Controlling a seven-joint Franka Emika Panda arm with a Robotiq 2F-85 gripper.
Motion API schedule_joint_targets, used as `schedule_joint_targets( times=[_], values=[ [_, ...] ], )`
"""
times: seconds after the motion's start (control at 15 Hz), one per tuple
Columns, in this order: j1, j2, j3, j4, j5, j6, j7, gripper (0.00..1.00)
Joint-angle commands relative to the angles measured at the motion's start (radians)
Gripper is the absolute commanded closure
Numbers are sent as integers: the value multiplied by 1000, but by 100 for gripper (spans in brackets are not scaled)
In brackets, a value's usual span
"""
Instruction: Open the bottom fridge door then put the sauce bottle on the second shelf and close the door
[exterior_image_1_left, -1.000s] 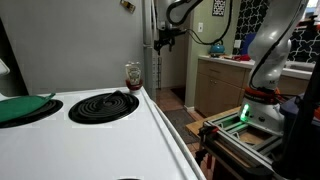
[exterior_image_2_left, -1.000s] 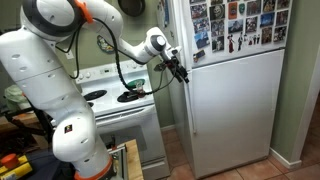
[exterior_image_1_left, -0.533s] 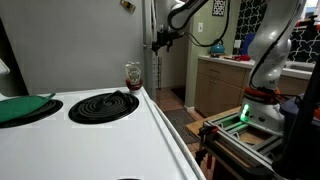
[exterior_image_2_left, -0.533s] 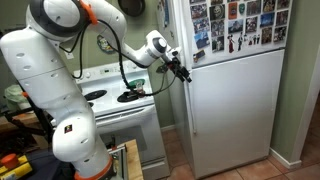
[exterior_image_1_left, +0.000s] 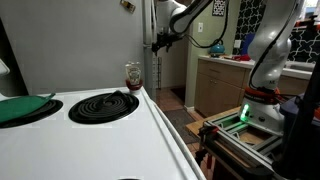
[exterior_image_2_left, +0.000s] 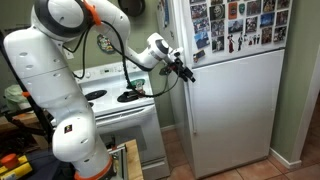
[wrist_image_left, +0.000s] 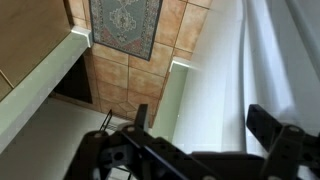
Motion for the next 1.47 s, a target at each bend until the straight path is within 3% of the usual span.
schedule_joint_targets(
  times=[0.0,0.4,1.07,1.4],
  values=[
    [1,6,-20,-18,-46,21,29,0],
    [-8,-26,-35,-42,-38,-13,13,0],
    [-36,-106,-74,-135,-30,39,5,0],
    [-45,-127,-79,-144,-33,-24,-3,0]
  ],
)
